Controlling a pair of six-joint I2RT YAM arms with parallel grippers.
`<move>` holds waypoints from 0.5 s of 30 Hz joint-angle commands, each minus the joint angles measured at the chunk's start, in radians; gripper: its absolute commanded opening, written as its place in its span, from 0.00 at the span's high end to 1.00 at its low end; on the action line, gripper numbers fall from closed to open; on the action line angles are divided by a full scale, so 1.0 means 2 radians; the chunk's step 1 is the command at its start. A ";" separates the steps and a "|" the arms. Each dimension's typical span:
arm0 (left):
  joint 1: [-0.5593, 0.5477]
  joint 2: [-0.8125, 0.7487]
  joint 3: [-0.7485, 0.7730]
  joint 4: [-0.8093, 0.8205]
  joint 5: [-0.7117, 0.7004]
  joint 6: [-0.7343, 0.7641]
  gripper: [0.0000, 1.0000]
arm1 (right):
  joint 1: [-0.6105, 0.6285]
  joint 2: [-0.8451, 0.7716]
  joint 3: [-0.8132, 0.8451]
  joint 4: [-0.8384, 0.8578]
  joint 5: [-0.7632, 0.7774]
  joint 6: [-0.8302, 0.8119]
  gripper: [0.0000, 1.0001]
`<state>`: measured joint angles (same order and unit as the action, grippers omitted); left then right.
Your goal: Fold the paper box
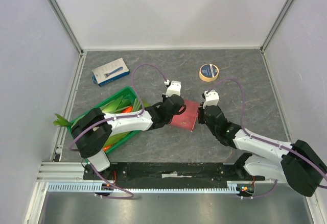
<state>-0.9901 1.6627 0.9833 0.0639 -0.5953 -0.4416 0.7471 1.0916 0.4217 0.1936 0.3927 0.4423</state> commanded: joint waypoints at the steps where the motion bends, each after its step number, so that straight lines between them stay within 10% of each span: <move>1: -0.011 0.014 0.022 0.013 -0.061 -0.065 0.98 | 0.025 0.026 0.031 0.062 0.104 0.059 1.00; 15: -0.019 -0.006 -0.048 0.107 -0.089 -0.067 0.98 | 0.122 0.083 0.073 -0.003 0.304 0.198 1.00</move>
<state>-1.0138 1.6737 0.9234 0.1852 -0.7174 -0.5220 0.9463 1.2434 0.5056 0.1768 0.8387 0.6735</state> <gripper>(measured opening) 0.034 0.010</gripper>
